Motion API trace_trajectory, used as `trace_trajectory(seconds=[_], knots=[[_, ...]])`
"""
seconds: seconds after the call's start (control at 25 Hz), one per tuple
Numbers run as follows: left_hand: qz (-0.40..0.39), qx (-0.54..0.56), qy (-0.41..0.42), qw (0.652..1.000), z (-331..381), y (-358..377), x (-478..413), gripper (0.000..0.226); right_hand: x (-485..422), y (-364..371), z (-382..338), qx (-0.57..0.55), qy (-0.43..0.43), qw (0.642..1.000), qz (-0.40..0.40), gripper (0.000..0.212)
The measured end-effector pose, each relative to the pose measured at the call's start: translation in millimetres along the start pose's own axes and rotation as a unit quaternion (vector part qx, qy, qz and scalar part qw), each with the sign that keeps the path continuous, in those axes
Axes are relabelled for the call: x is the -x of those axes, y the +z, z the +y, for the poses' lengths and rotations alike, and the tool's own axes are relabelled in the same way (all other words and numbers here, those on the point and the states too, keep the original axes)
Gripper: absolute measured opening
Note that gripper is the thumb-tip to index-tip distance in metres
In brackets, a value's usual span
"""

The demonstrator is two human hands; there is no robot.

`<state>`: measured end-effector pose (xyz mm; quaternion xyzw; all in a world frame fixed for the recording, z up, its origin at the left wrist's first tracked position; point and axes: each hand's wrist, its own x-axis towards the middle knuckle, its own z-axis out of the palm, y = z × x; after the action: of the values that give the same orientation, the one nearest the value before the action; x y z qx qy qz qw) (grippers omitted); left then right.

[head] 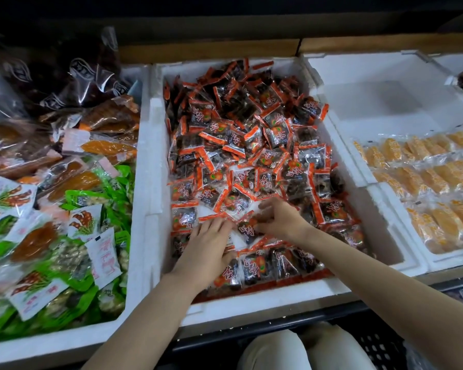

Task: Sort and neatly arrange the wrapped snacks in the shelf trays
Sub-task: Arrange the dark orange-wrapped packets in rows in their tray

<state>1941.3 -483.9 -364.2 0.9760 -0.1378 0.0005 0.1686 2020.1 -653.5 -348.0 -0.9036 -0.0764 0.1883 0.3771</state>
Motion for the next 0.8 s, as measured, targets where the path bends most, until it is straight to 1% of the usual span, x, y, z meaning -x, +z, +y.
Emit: trace_trajectory(seconds=[0.04,0.08,0.12,0.2,0.24,0.28,0.32,0.4,0.48,0.52,0.56,0.64,0.72,0.8], knots=[[-0.016,-0.030,-0.018,0.999,-2,2,-1,0.050,-3,0,2,0.059,-0.010,0.998,-0.004,0.033],[-0.022,-0.037,-0.029,0.999,-3,4,-1,0.053,-5,1,3,0.084,-0.017,0.996,0.003,0.028],[-0.020,-0.028,-0.034,0.999,-2,4,-1,0.054,-8,2,3,0.076,-0.021,0.997,0.022,0.024],[-0.009,0.000,-0.042,0.999,0,4,-2,0.056,-11,8,0,0.009,-0.016,0.998,0.067,0.023],[-0.007,0.009,-0.051,0.999,2,3,-3,0.057,-11,12,-1,-0.016,-0.014,0.997,0.073,0.024],[-0.008,0.010,-0.059,0.998,3,4,-3,0.057,-10,17,-3,-0.022,-0.017,0.998,0.063,0.025],[-0.010,0.001,-0.065,0.998,4,4,-3,0.057,-9,20,-3,-0.002,-0.026,0.999,0.045,0.026],[-0.014,-0.023,-0.067,0.997,4,5,-3,0.053,-7,18,-6,0.096,-0.054,0.993,0.033,0.026],[-0.011,-0.035,-0.070,0.997,2,6,-5,0.050,-14,9,-11,0.176,-0.090,0.977,0.078,0.033],[-0.008,-0.035,-0.072,0.997,2,7,-6,0.050,-20,5,-14,0.183,-0.109,0.973,0.092,0.039],[-0.005,-0.033,-0.071,0.997,1,7,-7,0.049,-26,2,-17,0.173,-0.125,0.973,0.089,0.044],[-0.004,-0.028,-0.058,0.998,0,8,-8,0.049,-38,0,-23,0.129,-0.122,0.983,0.047,0.052],[-0.011,-0.025,-0.049,0.998,-1,9,-9,0.048,-49,1,-27,0.130,-0.098,0.987,0.013,0.052],[-0.016,-0.025,-0.049,0.998,-2,9,-9,0.048,-57,0,-29,0.158,-0.091,0.983,0.007,0.047]])
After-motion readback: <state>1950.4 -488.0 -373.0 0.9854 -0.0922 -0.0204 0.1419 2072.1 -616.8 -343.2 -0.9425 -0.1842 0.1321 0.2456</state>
